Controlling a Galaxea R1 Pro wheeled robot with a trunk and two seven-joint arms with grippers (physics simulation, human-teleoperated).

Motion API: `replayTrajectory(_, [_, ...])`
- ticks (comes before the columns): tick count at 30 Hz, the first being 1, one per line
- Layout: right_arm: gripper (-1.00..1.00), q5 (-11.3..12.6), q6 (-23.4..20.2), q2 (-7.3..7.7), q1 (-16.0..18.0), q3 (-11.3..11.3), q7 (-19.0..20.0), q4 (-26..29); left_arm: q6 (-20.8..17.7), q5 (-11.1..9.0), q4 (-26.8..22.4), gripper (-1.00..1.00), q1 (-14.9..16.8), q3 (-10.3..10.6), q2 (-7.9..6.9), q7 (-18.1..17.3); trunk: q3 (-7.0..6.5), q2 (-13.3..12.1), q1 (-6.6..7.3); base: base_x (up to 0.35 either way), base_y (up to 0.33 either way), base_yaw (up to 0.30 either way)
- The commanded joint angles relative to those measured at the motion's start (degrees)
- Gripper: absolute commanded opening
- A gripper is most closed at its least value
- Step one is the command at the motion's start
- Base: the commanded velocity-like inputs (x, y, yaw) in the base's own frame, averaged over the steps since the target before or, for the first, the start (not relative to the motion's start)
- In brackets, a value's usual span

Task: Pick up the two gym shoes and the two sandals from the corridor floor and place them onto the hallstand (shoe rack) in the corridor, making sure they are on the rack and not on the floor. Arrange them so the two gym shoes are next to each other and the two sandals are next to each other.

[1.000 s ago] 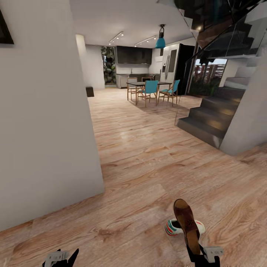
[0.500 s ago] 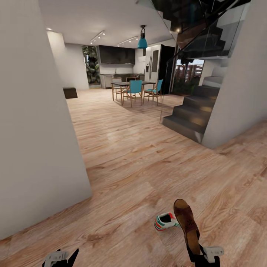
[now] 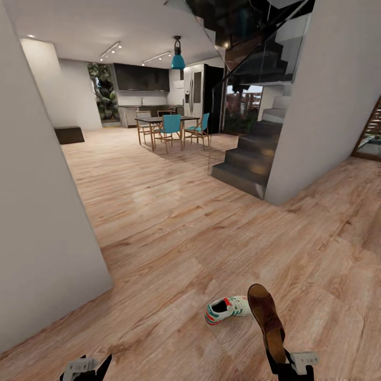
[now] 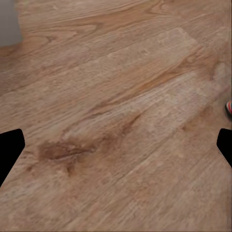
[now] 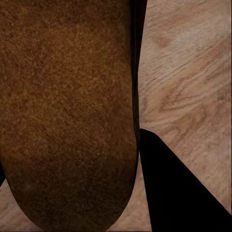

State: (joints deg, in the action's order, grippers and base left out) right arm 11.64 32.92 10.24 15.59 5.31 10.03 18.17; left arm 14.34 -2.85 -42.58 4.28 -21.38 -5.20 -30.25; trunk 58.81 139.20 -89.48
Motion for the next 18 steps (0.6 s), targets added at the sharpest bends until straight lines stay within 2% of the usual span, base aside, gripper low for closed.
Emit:
replayTrajectory(1, [-1.00,0.9,0.1,0.05,0.1,0.4,0.3,-0.1,0.0,-0.3,0.1,1.00,0.0,-0.2,0.01,-0.4,0.05,0.0,0.01,0.000,0.000,-0.267])
replayTrajectory(18, [-1.00,0.9,0.1,-0.04,0.1,0.4,0.3,0.1,0.0,-0.5,0.0,1.00,0.0,-0.2,-0.05,-0.5,0.33,0.0,0.01,0.000,0.001,-0.282])
